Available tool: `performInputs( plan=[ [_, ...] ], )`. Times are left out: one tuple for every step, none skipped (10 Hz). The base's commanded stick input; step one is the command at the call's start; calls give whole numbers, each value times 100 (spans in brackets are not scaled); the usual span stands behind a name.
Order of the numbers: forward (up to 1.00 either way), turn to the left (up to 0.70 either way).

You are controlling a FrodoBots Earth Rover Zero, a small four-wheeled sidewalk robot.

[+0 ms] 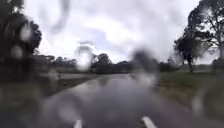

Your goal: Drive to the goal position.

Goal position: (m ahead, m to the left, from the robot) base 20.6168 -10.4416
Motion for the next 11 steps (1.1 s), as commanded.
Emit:
performInputs(
  plan=[
    [85,0],
    [85,0],
    [85,0],
    [85,0],
    [85,0],
    [85,-1],
    [85,-12],
    [85,-20],
    [85,-29],
    [85,-16],
    [85,0]
  ],
)
